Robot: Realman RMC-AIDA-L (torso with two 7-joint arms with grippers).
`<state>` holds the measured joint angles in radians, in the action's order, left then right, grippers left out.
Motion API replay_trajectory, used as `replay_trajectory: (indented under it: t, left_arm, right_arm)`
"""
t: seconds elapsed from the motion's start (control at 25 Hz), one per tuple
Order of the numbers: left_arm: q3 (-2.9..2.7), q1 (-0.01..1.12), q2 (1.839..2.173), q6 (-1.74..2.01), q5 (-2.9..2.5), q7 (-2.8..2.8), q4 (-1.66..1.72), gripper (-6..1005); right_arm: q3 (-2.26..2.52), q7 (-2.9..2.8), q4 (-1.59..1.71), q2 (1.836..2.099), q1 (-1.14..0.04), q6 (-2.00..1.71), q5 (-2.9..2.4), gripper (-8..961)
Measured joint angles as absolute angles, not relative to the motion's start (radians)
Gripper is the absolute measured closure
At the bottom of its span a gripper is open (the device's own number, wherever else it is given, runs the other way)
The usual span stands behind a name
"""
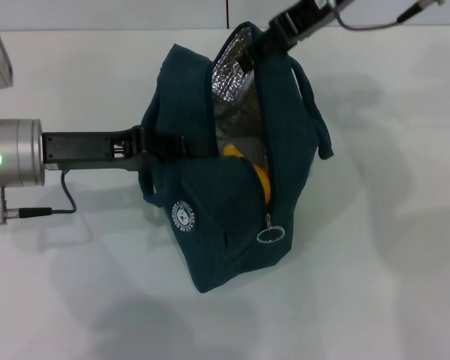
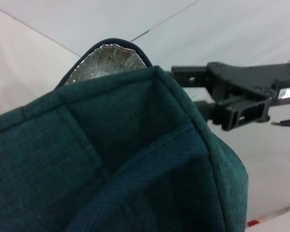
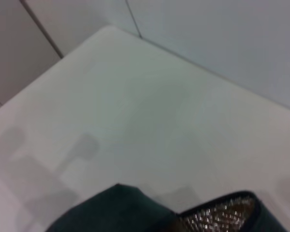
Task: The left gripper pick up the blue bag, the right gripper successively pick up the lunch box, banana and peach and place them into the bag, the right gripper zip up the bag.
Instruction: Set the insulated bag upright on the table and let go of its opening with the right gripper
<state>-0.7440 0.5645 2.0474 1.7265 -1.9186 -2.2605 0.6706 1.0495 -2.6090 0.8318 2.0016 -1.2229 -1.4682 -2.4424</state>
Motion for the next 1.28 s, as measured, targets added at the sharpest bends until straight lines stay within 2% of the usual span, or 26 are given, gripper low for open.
replay_trajectory:
  t: [0.16, 0.48, 0.92, 1.28]
  left_arm:
    - [-0.744, 0.564, 2.049, 1.727, -1.919, -2.257, 0.67, 943]
    - [-0.744, 0.562, 2.051, 1.727, -1.916, -2.249, 0.666, 943]
    - [-0.745, 0.555, 2.051, 1.727, -1.917, -2.246, 0.666, 943]
    - [-0.745, 0.557, 2.051, 1.727, -1.916, -2.246, 0.666, 943]
  right_arm:
    - [1.051, -2.607, 0.8, 2.011, -1.218, -1.451, -2.476, 101]
    - [1.05, -2.592, 0.752, 2.01, -1.215, -1.442, -2.48, 112]
    - [1.049, -2.596, 0.766, 1.99, -1.216, -1.486, -2.483, 127]
    - [1.045, -2.605, 0.766, 1.962, -1.237, -1.551, -2.495, 140]
